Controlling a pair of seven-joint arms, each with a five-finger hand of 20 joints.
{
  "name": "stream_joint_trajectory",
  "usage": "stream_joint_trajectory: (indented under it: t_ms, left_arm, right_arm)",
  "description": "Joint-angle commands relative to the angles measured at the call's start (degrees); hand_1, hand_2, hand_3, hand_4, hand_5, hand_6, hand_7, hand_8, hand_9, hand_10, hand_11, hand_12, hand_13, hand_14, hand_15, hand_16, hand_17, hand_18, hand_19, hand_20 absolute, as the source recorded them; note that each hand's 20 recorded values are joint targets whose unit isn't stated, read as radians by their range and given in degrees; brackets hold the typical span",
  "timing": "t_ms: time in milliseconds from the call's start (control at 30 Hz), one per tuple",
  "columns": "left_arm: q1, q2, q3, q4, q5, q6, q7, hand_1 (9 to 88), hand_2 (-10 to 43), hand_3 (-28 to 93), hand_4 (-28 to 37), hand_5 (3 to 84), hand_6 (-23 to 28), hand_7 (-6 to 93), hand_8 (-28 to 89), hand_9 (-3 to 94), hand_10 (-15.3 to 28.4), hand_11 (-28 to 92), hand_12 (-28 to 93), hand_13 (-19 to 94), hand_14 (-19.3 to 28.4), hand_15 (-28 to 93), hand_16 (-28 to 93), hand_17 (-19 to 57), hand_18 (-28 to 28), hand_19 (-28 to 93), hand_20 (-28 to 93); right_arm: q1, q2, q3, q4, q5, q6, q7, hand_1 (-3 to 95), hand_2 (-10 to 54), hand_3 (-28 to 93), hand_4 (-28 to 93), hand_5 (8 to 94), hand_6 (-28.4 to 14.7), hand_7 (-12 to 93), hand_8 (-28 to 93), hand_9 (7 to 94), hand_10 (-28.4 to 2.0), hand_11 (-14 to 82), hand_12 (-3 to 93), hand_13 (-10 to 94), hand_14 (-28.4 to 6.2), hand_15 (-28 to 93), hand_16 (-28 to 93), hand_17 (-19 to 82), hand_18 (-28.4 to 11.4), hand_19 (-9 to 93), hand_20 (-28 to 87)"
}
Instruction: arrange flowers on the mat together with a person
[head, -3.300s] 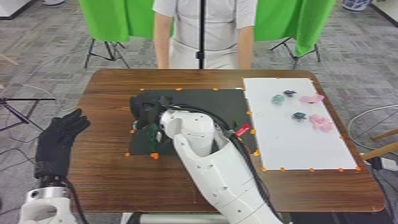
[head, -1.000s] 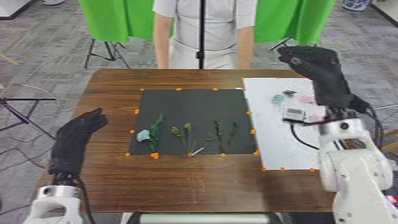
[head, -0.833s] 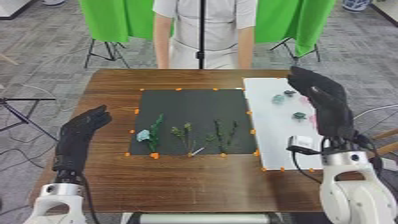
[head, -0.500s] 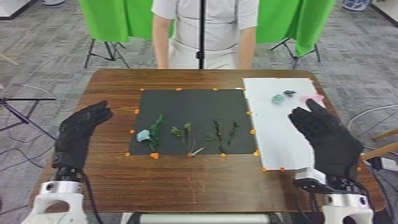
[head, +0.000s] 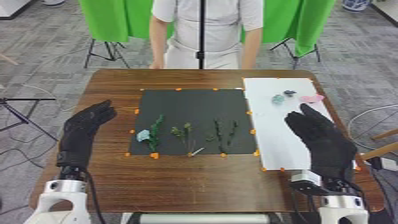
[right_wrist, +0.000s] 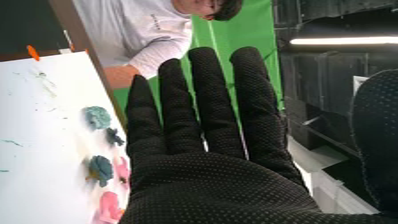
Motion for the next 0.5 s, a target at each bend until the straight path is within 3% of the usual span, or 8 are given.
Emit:
stream_joint_trajectory:
  t_ms: [33, 167, 333, 500]
  left_arm:
    - [1.36, -0.58, -0.58, -0.10, -0.42, 0.12, 0.06, 26.2, 0.2, 64, -19.0, 49.3, 3.6, 15.2, -6, 45.2, 13.2, 19, 15, 36, 17.2, 19, 4, 6.6, 12.5, 6, 20]
    - [1.08, -0.70, -0.71, -0.11, -0.20, -0.42, -0.68, 26.1, 0.2, 64, -19.0, 49.3, 3.6, 15.2, -6, 45.1, 13.2, 19, 15, 36, 17.0, 19, 4, 6.6, 12.5, 6, 20]
    - [1.31, -0.47, -0.73, -0.18, -0.41, 0.32, -0.45, 26.2, 0.4, 64, -19.1, 49.3, 3.6, 15.0, -6, 45.1, 13.2, 19, 15, 36, 17.1, 18, 4, 6.5, 12.7, 7, 20]
    - [1.12, -0.50, -0.48, 0.03, -0.40, 0.17, -0.56, 26.1, 0.4, 64, -19.1, 49.2, 3.6, 15.1, -6, 45.1, 13.2, 19, 15, 36, 17.1, 19, 4, 6.4, 12.7, 7, 20]
  right_arm:
    - [-0.53, -1.08, -0.20, -0.04, -0.56, -1.02, -0.37, 9.0, 0.9, 83, -13, 52.7, -1.6, 11, -8, 53.2, -15.5, 6.9, 13.9, 38, -14.7, 12, 17, 22, -13.8, 5, 31]
    - [-0.81, -1.50, 0.38, -0.24, -0.55, -0.81, -0.61, 10.9, -2.0, 83, -13, 53.3, -1.5, 12, -8, 53.6, -15.4, 6.9, 13.9, 38, -14.6, 12, 17, 22, -13.7, 5, 31]
    - [-0.27, -1.52, 0.64, -0.23, -0.37, -0.47, -0.99, 11.5, -2.6, 82, -13, 53.4, -1.4, 12, -8, 53.7, -15.3, 7.0, 14.0, 39, -14.5, 12, 17, 23, -13.6, 4, 31]
    - [-0.38, -1.45, 0.65, -0.19, -0.52, -0.53, -0.99, 11.7, -3.4, 82, -13, 53.7, -1.3, 12, -9, 53.8, -15.2, 7.0, 14.1, 39, -14.3, 12, 17, 23, -13.6, 4, 32]
